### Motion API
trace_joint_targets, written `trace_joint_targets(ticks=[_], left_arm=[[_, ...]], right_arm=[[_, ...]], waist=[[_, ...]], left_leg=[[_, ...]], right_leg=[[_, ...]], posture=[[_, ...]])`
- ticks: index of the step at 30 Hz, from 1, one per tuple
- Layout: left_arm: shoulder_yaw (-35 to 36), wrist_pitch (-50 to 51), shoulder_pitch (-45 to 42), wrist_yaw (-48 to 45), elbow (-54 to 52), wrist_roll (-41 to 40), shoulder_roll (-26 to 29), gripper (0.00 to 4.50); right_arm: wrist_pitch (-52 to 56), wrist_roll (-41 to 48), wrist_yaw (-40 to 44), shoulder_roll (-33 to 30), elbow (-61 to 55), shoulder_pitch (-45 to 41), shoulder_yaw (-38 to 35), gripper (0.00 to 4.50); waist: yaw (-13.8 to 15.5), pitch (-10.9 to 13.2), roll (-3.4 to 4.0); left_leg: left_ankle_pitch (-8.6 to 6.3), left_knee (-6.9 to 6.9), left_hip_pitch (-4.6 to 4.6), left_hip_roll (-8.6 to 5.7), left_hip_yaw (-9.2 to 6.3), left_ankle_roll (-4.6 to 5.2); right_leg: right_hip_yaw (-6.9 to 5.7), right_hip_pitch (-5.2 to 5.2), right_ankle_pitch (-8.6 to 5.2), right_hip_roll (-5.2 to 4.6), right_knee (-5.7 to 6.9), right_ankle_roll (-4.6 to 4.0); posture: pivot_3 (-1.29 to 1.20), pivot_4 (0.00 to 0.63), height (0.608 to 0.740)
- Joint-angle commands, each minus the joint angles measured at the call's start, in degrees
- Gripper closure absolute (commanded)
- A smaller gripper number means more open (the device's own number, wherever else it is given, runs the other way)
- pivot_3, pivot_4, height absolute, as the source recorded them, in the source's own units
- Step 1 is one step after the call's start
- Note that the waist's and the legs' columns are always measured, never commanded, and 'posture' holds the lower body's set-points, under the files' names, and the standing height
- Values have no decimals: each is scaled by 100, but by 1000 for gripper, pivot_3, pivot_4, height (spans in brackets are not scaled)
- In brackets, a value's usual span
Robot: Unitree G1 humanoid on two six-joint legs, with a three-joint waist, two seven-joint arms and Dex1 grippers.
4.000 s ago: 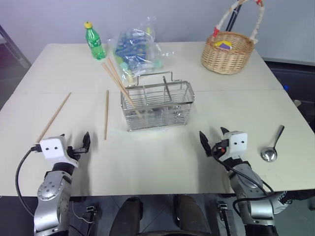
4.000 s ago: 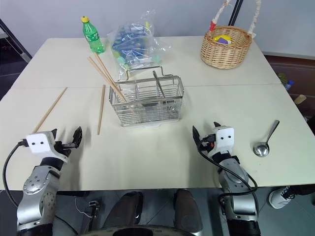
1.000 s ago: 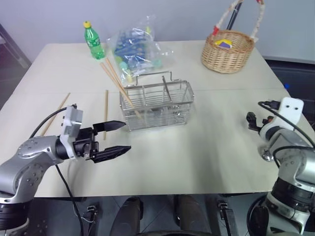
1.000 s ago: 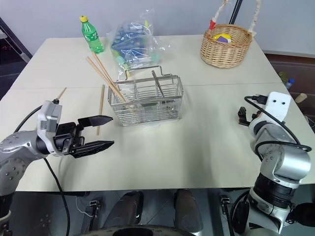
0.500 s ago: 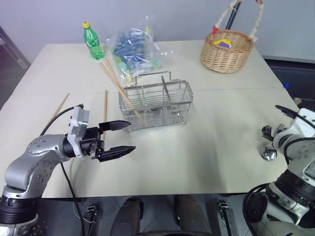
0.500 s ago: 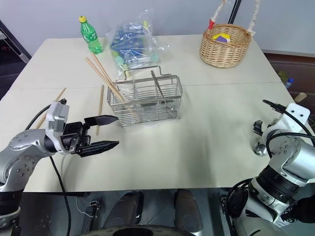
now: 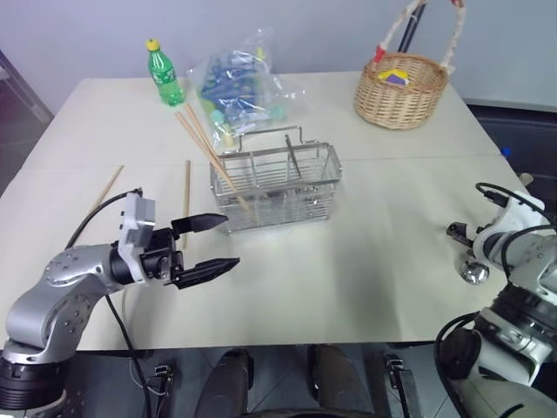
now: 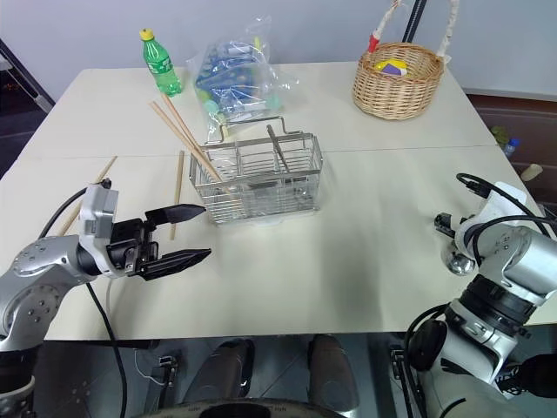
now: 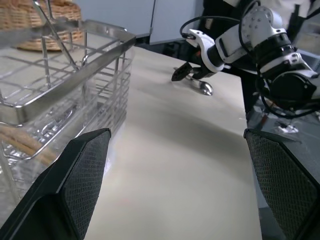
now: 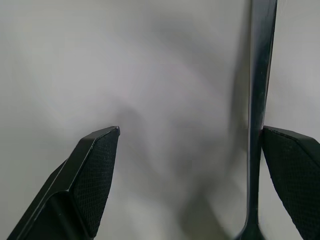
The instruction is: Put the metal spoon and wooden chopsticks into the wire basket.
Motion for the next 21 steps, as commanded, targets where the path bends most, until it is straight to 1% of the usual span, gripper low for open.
trace_joint_targets(ticks=[1,6,10,16,17,18,19,21], left_arm=[[157,-89,109,99,-253,-66,-30,21],[179,-108,140,188,-302,-68,-46,21],[169,-132,70,247,-257,-31,-53,21],[118,-164,44,304,-232,-6,-90,21],[101,-166,33,323,-235,3,-105,5],[89,-170,13,335,-227,13,-120,0],[82,-172,-8,341,-213,23,-130,0],[77,-178,-40,350,-190,35,-141,0]], right_arm=[[-140,-33,79,-144,217,-13,4,0],[-112,-53,162,-229,249,197,29,0],[33,-88,269,-443,291,421,-55,0],[167,-122,293,-442,182,484,-161,0],[178,-122,297,-441,175,487,-165,255],[199,-121,299,-426,151,482,-167,609],[217,-125,300,-404,130,470,-173,822],[239,-144,299,-366,100,457,-189,1792]], waist=[[5,-1,-1],[12,-2,-4],[49,-5,-9],[44,-6,-9],[48,-6,-10],[49,-6,-10],[44,-6,-10],[36,-6,-10]], left_leg=[[0,0,0,0,0,0],[0,1,0,0,0,0],[0,1,-1,-1,-1,1],[-1,0,0,-1,-1,1],[-1,0,0,-1,-2,1],[-1,1,-1,-1,-2,1],[-1,1,-2,-1,-2,2],[-1,1,-1,-1,-2,2]], right_leg=[[0,1,0,0,-1,0],[0,5,0,0,-5,0],[0,8,0,0,-8,0],[-1,10,0,0,-11,0],[-2,10,-1,0,-11,0],[-2,10,-1,0,-11,0],[-2,10,-1,0,-11,0],[-1,10,-1,0,-12,0]], posture=[[0,150,740],[0,150,740],[0,150,740],[0,150,740],[0,150,740],[0,150,740],[0,150,740],[0,150,740]])
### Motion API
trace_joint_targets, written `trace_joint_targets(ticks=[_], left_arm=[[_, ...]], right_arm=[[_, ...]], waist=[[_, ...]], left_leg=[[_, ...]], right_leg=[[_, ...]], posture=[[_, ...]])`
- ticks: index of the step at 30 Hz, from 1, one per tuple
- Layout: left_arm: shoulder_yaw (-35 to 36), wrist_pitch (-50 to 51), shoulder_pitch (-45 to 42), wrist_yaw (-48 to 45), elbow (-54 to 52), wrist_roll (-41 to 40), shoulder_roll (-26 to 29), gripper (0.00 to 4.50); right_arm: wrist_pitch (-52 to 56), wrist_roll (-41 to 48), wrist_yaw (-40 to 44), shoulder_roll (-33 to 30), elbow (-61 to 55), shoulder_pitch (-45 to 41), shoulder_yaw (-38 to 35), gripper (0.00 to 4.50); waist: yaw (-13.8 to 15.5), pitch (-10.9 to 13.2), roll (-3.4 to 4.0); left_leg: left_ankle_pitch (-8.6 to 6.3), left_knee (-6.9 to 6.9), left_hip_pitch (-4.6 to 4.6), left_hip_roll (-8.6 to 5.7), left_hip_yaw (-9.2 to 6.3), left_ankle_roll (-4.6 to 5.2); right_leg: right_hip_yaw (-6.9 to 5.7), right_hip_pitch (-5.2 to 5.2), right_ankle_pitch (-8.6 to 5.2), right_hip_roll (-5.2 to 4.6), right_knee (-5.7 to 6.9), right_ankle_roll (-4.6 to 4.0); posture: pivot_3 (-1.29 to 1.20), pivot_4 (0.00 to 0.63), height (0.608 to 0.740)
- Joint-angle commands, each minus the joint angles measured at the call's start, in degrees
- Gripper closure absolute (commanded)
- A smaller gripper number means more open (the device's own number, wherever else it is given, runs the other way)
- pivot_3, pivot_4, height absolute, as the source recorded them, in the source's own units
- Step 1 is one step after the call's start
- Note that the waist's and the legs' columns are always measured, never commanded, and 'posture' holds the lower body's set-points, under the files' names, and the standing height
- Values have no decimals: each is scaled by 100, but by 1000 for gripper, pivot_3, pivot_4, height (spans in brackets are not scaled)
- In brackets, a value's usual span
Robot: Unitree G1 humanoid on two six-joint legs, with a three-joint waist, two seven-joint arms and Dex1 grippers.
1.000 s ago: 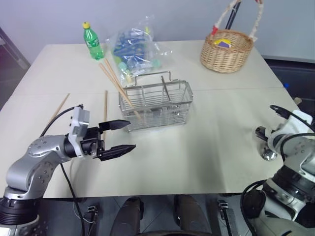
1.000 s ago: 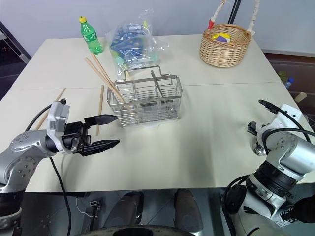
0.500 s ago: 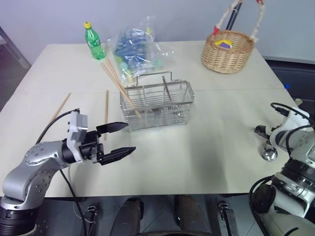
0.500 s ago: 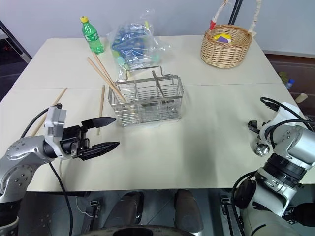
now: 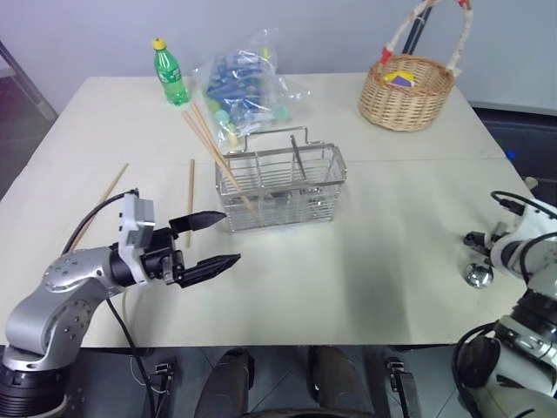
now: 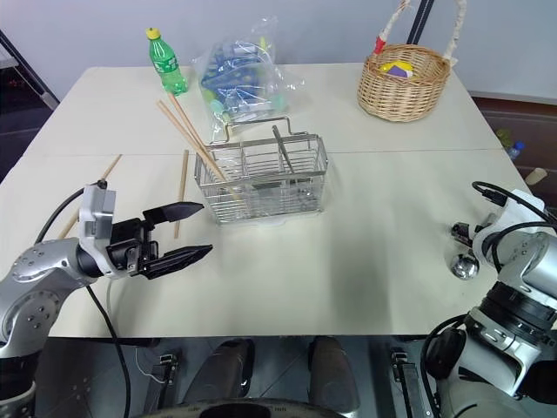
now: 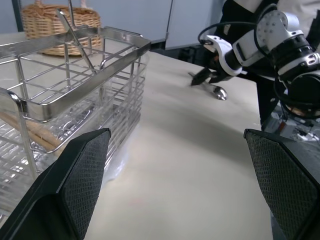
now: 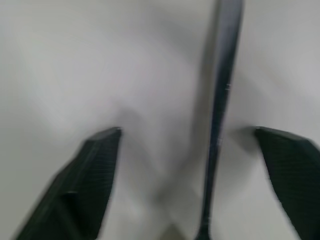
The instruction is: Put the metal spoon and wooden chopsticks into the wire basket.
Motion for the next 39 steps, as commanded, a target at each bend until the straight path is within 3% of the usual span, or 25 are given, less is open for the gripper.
trace_joint_targets(ticks=[1,5,6,17,25,39], left_arm=[[64,-130,-103,29,-51,20,-26,0],[70,-161,-152,52,-5,42,-38,0],[69,-163,-158,59,-1,44,-40,0],[140,-75,-140,-7,-70,-64,66,0],[76,-65,-284,-103,15,-73,150,0],[350,178,-409,-201,11,-399,365,0]], right_arm=[[203,-75,-6,70,-17,74,-109,2316],[158,-95,32,73,-14,155,-128,4251],[145,-98,33,69,0,155,-133,4458],[0,-88,80,10,182,83,-30,4458],[-1424,-59,130,-235,200,-293,724,4458],[-2589,45,-241,559,-1111,-1254,1839,4458]], waist=[[-5,0,0],[-23,-1,-1],[-22,-1,-2],[-24,-7,-12],[-59,7,11],[-155,12,25]], left_leg=[[0,0,1,0,0,0],[0,-1,3,1,0,0],[0,-1,3,2,0,0],[0,2,3,2,0,0],[0,2,3,2,4,0],[0,-7,-29,3,-1,0]], right_leg=[[0,0,0,0,0,0],[0,0,0,1,1,0],[0,0,0,2,1,0],[0,2,0,2,0,-1],[1,-1,0,2,0,-1],[0,-40,12,2,7,21]], posture=[[0,150,740],[0,150,740],[0,150,740],[0,150,740],[0,150,740],[0,150,740]])
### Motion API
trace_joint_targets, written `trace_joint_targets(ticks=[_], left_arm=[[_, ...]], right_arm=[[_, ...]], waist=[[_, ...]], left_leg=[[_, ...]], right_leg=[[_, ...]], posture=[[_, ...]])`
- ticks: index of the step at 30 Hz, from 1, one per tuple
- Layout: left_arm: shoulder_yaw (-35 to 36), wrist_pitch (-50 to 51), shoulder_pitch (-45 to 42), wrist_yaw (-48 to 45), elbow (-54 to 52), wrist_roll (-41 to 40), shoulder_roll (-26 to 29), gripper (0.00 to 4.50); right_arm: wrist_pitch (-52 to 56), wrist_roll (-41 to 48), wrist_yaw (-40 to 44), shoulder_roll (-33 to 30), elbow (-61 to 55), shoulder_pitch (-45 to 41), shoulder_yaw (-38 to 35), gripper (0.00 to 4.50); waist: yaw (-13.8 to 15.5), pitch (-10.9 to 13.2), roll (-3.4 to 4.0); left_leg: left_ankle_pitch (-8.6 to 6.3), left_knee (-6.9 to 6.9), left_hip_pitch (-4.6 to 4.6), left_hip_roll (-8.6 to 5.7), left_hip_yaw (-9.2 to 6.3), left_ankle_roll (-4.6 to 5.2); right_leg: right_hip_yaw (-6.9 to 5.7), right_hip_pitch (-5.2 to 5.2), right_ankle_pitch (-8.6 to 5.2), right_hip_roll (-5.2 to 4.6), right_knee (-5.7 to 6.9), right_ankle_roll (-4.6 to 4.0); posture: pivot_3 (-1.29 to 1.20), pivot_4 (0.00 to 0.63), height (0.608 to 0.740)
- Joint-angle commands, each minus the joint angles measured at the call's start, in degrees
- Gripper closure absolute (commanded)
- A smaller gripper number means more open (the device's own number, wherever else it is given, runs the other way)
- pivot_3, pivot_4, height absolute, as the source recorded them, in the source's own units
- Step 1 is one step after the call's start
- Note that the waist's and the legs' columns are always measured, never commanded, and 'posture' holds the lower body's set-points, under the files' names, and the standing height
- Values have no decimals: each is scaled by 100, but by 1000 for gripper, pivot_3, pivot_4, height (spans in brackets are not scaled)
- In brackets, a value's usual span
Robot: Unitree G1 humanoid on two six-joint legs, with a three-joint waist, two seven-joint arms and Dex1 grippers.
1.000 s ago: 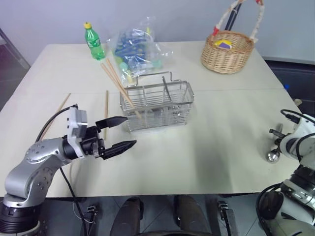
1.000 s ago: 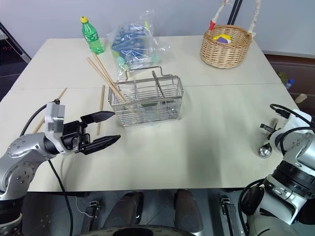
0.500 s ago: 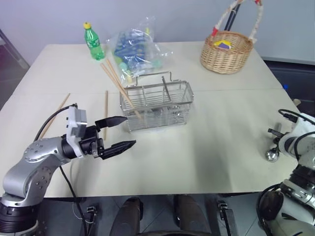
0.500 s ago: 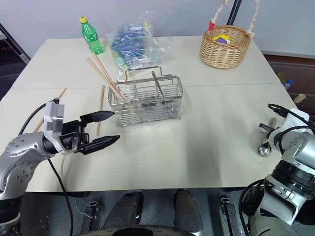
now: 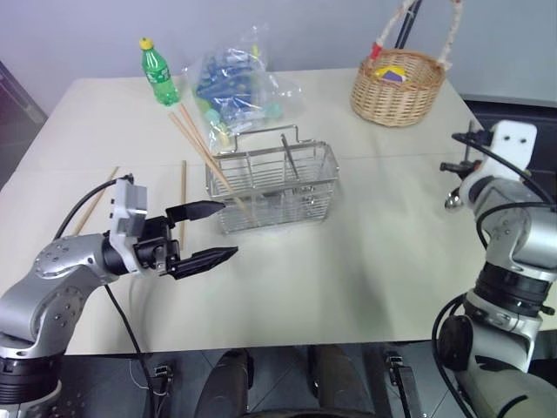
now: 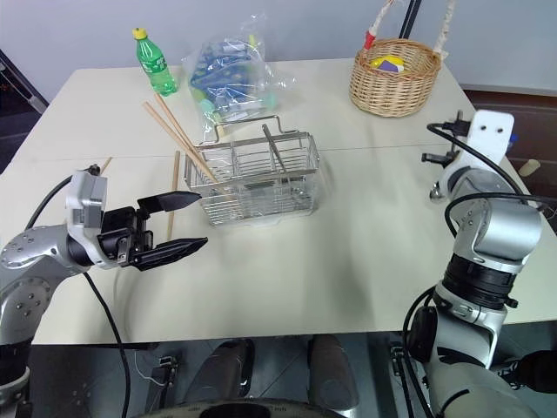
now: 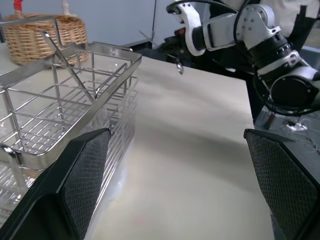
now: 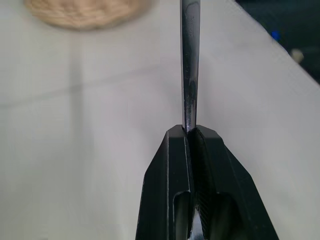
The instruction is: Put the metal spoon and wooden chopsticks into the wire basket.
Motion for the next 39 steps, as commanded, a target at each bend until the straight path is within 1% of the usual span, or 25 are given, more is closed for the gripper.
trace_joint_targets(ticks=[1,4,8,12,16,18,28,34,39], left_arm=[[236,13,-21,7,-80,-141,81,0],[272,15,-20,17,-58,-134,74,0],[350,6,-17,70,-50,-156,44,0],[530,24,74,129,-89,-205,81,0],[668,7,175,222,-128,-208,84,0],[709,-8,209,256,-129,-200,74,0],[601,-53,269,387,-229,-145,-41,0],[557,-68,293,473,-274,-130,-119,0],[543,-88,313,526,-283,-110,-157,0]], right_arm=[[-587,124,-31,194,-604,-365,208,4458],[-1146,249,192,327,-795,-448,503,4458],[-1814,539,789,334,-1014,-210,875,4458],[-2209,912,1309,409,-1225,-112,1140,4458],[-2601,1141,1950,357,-1459,41,1729,4458],[-2785,1174,2143,392,-1438,108,1980,4458],[-3625,1173,2453,765,-815,-94,2552,4458],[-3895,1143,2477,892,-486,-269,2635,4458],[-4203,1047,2464,963,-115,-240,2652,4458]], waist=[[-10,0,0],[-21,0,1],[-6,1,1],[-9,1,1],[-28,1,2],[-19,1,2],[-23,1,2],[-15,1,2],[-15,1,1]], left_leg=[[0,0,0,0,0,0],[0,0,0,0,0,0],[0,0,-2,0,-1,0],[0,1,-4,0,-2,0],[0,-1,-3,2,-2,0],[0,0,-2,7,-2,0],[0,3,-4,7,-2,-1],[1,2,-5,6,-2,-2],[1,2,-6,6,-2,-2]], right_leg=[[0,-1,0,0,1,0],[0,-3,0,1,3,1],[0,-2,1,1,2,2],[0,-3,1,1,1,2],[0,-9,1,2,6,2],[0,-9,1,6,7,2],[0,-10,2,6,8,1],[0,-13,2,6,12,1],[0,-13,2,6,12,1]], posture=[[0,150,740],[0,150,740],[0,150,740],[0,150,740],[0,150,740],[0,150,740],[0,150,740],[0,150,740],[0,150,740]])
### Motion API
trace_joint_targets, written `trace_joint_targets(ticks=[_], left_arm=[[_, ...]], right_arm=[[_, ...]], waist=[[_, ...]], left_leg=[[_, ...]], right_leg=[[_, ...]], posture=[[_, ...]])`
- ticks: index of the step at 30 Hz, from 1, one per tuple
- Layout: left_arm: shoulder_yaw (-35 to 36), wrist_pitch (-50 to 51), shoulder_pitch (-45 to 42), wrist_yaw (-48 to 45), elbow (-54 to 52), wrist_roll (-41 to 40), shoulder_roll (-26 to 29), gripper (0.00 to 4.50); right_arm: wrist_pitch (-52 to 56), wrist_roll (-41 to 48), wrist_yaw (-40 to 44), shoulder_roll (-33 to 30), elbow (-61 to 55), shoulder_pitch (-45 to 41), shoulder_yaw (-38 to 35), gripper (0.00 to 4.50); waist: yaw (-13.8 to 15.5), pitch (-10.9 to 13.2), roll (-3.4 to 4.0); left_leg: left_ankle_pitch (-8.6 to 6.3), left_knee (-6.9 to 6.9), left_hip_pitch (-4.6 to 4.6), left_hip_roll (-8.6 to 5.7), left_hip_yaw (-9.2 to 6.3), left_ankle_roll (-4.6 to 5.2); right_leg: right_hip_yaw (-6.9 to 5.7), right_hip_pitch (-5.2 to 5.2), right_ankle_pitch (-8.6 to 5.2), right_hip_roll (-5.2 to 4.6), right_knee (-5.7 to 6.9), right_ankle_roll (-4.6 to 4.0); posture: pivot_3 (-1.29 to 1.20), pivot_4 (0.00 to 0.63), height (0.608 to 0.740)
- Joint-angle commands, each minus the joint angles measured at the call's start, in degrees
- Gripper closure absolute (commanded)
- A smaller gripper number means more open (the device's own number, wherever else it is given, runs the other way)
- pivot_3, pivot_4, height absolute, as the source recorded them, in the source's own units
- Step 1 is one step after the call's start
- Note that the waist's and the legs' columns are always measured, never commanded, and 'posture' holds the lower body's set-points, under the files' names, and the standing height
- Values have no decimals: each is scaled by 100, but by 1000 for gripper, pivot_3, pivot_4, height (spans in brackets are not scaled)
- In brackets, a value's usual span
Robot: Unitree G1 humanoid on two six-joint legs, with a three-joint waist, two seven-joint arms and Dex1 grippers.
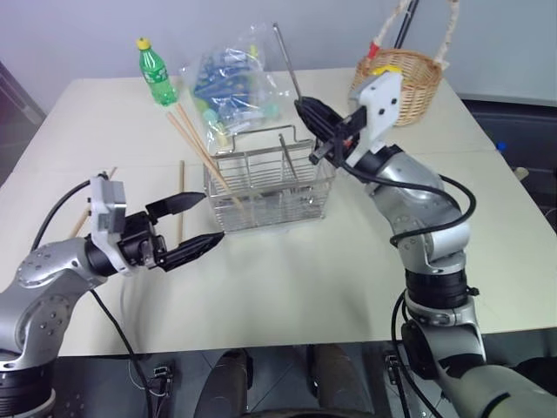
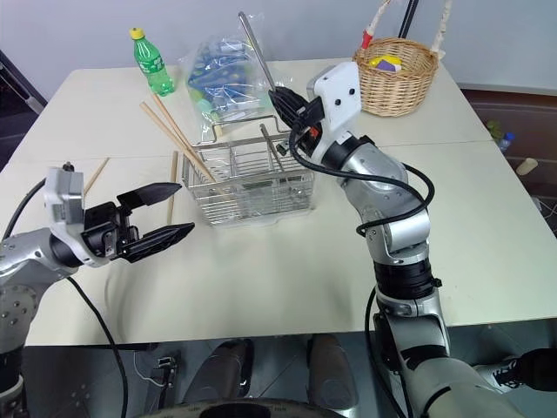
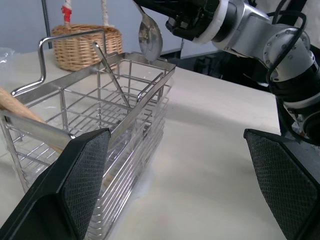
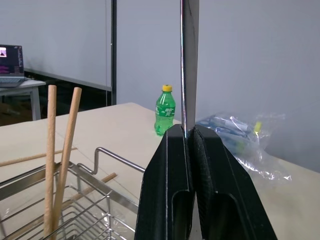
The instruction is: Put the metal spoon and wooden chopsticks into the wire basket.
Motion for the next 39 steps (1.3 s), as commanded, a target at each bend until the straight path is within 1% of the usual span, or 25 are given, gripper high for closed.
trace_joint_targets(ticks=[1,9,12,14,18,19,25,28,32,34,39], left_arm=[[48,-106,1,40,-180,3,-8,0],[66,-139,44,98,-202,30,-36,0],[71,-140,29,108,-180,37,-34,0],[78,-141,21,109,-163,40,-29,0],[89,-141,31,106,-152,43,-24,0],[90,-140,34,108,-150,43,-25,0],[141,-132,72,150,-139,31,-37,0],[263,-101,124,263,-126,-44,-67,0],[491,-93,304,341,-64,-54,-32,0],[641,-113,561,312,24,24,-17,0],[831,-264,1015,222,322,284,-27,0]], right_arm=[[-328,-68,-47,82,135,-84,-61,4458],[-441,-107,-174,138,274,57,-79,4458],[-423,-87,-230,175,247,78,-100,3407],[-434,-93,-254,182,243,76,-98,2443],[-442,-121,-290,182,222,73,-87,325],[-446,-133,-299,178,215,72,-82,49],[-408,-165,-278,85,156,22,-88,49],[-310,-73,-145,-132,65,27,-236,49],[-121,124,169,-643,-107,181,-499,49],[19,297,448,-1025,-311,479,-697,49],[198,605,854,-1613,-750,1127,-998,49]], waist=[[-1,0,0],[-3,0,0],[-3,0,0],[-3,0,0],[-1,0,0],[-2,0,0],[-3,0,0],[0,0,0],[6,0,0],[15,-1,-1],[2,-1,-1]], left_leg=[[0,0,0,0,0,0],[0,0,-1,0,0,0],[0,0,-1,0,0,0],[0,0,0,0,0,0],[0,0,-1,0,0,0],[0,0,0,0,0,-1],[0,0,0,0,0,0],[0,0,-1,0,0,0],[0,1,-3,0,0,0],[0,1,-4,-1,0,0],[0,3,-6,0,1,1]], right_leg=[[0,0,0,0,0,0],[0,-3,0,0,2,0],[0,-3,0,0,3,0],[0,-3,0,0,4,0],[0,-2,0,0,4,0],[0,-2,0,0,4,-1],[0,-3,0,0,4,-1],[0,-2,0,0,4,-1],[0,-2,0,0,3,-1],[0,-2,0,0,0,-1],[0,-1,-3,0,-2,-7]], posture=[[0,150,740],[0,150,740],[0,150,740],[0,150,740],[0,150,740],[0,150,740],[0,150,740],[0,150,740],[0,150,740],[0,150,740],[0,150,740]])
